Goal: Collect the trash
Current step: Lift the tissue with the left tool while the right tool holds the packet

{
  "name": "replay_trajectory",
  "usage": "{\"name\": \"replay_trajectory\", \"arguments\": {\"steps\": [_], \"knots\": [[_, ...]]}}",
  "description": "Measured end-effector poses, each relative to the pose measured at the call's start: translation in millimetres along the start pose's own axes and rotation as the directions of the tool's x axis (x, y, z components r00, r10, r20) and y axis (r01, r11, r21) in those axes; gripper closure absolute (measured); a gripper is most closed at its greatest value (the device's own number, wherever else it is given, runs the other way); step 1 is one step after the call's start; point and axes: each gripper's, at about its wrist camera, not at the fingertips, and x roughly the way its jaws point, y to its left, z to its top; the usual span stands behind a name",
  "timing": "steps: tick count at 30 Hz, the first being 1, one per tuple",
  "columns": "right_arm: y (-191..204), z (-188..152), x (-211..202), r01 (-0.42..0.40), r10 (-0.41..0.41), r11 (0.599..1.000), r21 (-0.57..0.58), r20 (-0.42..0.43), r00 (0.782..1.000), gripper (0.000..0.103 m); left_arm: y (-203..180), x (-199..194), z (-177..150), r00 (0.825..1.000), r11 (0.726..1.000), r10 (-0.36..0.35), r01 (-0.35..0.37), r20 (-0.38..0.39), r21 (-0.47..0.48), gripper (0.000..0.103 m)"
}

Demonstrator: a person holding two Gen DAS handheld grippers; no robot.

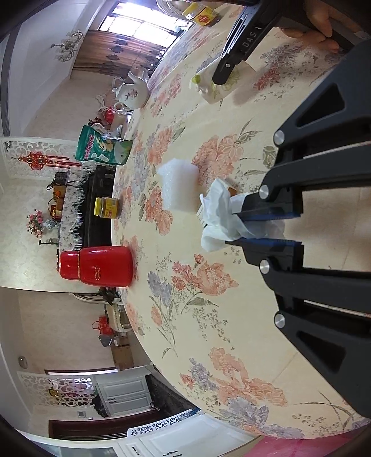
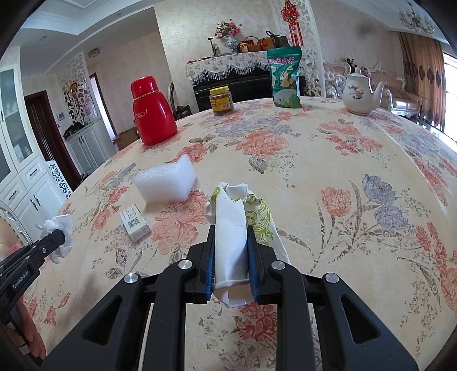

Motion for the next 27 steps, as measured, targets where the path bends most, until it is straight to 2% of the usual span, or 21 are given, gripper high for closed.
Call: {"name": "replay_trajectory", "arguments": {"steps": [10,15,21,27], "knots": [[8,1,8,0.055,-0.057,0.998,-0.038,-0.043,0.997,0.082,3,-17,-7,1.0,1.0,-0.006,0.006,0.009,-0.009,0.093],[10,-5,0,0.028,-0.031,0.998,-0.049,-0.053,0.998,0.082,3,-28,-15,1.0,1.0,-0.01,0.01,0.004,0.002,0.093],[20,-14,-43,-0.047,0.045,0.997,-0.054,-0.046,0.998,0.082,4,-38,-23,1.0,1.0,-0.027,0.026,0.003,0.006,0.093],[33,-35,-69,-0.076,0.07,0.99,-0.115,-0.059,0.996,0.082,6,-50,-39,0.999,0.999,-0.045,0.045,0.001,0.018,0.093]]}}
